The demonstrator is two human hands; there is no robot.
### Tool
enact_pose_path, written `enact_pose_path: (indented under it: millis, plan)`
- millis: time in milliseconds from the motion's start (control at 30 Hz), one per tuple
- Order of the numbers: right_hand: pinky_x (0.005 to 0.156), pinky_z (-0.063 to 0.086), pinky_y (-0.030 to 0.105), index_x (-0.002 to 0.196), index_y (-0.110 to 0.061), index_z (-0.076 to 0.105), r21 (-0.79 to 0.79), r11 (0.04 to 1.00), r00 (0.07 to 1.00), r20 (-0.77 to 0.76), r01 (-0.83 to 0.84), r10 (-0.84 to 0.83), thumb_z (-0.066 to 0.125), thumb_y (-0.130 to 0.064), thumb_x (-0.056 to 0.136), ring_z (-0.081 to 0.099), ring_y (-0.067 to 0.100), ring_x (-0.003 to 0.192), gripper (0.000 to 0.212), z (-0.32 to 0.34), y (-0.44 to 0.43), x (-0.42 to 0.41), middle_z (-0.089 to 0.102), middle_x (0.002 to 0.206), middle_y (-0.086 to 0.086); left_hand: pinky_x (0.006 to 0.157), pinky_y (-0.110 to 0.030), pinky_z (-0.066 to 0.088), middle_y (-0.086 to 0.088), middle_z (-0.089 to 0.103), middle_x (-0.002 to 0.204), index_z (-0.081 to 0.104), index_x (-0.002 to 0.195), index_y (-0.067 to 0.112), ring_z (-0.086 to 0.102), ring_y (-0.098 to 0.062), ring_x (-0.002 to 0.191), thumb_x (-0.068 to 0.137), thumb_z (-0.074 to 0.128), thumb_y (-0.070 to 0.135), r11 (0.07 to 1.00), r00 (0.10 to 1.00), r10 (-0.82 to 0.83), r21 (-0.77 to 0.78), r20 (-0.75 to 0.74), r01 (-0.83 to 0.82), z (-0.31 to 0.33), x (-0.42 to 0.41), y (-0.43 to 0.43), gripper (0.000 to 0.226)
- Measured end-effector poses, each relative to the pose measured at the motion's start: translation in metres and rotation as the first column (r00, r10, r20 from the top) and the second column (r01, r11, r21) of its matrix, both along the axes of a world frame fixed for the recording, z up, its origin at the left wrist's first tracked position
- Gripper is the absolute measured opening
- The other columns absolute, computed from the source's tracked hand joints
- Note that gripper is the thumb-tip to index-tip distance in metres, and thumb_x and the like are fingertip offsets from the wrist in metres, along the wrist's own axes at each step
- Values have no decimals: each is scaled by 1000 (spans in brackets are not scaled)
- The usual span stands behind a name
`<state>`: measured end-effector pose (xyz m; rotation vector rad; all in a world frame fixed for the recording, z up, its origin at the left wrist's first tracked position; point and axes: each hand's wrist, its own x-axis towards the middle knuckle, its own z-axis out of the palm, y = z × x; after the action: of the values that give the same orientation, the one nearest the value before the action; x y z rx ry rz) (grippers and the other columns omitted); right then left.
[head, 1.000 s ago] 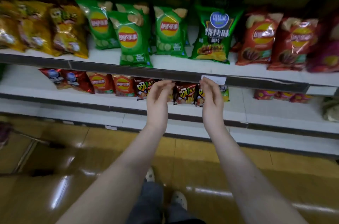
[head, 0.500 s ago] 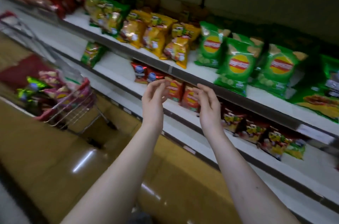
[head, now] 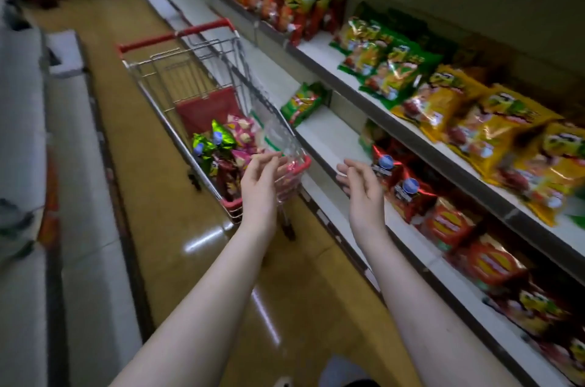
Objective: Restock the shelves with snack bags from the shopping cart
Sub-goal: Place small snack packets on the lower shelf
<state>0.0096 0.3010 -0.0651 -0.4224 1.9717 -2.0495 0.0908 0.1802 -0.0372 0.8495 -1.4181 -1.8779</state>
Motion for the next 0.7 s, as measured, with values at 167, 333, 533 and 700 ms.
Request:
enact_pose_path:
  millis: [167, 333, 533, 700]
  plan:
    - [84, 50, 21, 109, -23, 57, 20, 995, 995, 12, -98, 98, 42, -19, 100, 62, 8, 100, 18, -21, -88, -25, 64, 109, 0, 56, -15, 48, -5, 69, 96, 63, 97, 9, 66, -11, 82, 98, 47, 10, 992, 991, 125, -12, 38, -125, -15, -8, -76, 16]
    - [92, 51, 37, 102, -26, 58, 37, 981, 980, 68, -189, 187, 44, -19, 100, 62, 19, 106, 16, -48, -169, -56, 64, 109, 2, 64, -17, 49, -4, 67, 91, 61, 97, 8, 64, -5, 72, 98, 46, 7, 982, 975, 190, -37, 115, -187, -32, -31, -148, 15]
    - [92, 49, 32, 107, -26, 57, 95, 950, 946, 164, -297, 279, 44, -23, 99, 59, 15, 106, 15, -85, -260, -102, 63, 113, 2, 82, -31, 50, -8, 69, 99, 64, 99, 9, 63, -19, 91, 95, 53, 11, 970, 941, 238, -21, 239, -240, -57, -75, -235, 12]
    - [82, 46, 15, 111, -20, 56, 153, 919, 912, 257, -364, 318, 45, -27, 99, 57, 2, 99, 18, -119, -305, -119, 60, 106, -11, 86, -33, 48, -14, 66, 111, 64, 98, 15, 62, -22, 101, 91, 60, 13, 975, 922, 214, -17, 321, -220, -89, -101, -288, 8]
